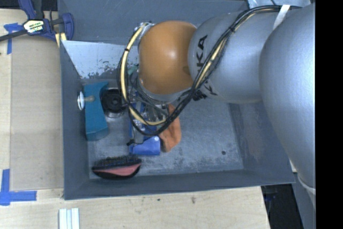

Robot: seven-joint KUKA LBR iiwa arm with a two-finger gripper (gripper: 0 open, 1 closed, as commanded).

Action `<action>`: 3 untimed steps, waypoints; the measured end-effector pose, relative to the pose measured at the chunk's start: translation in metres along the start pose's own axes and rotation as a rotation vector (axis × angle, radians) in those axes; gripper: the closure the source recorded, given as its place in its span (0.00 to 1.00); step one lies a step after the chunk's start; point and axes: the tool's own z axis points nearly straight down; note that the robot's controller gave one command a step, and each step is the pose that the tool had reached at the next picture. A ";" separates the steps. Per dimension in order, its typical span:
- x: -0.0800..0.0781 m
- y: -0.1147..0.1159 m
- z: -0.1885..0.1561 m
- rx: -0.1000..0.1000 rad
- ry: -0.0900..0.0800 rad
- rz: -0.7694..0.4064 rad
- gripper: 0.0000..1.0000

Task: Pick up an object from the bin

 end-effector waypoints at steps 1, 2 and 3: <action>-0.003 -0.027 0.004 0.002 0.001 0.006 0.00; -0.036 -0.059 -0.005 0.000 -0.002 -0.008 0.00; -0.044 -0.069 -0.007 0.002 -0.005 -0.013 0.00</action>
Offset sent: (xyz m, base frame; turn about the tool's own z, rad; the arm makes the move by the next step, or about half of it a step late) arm 0.0463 -0.0643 0.0076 -0.0110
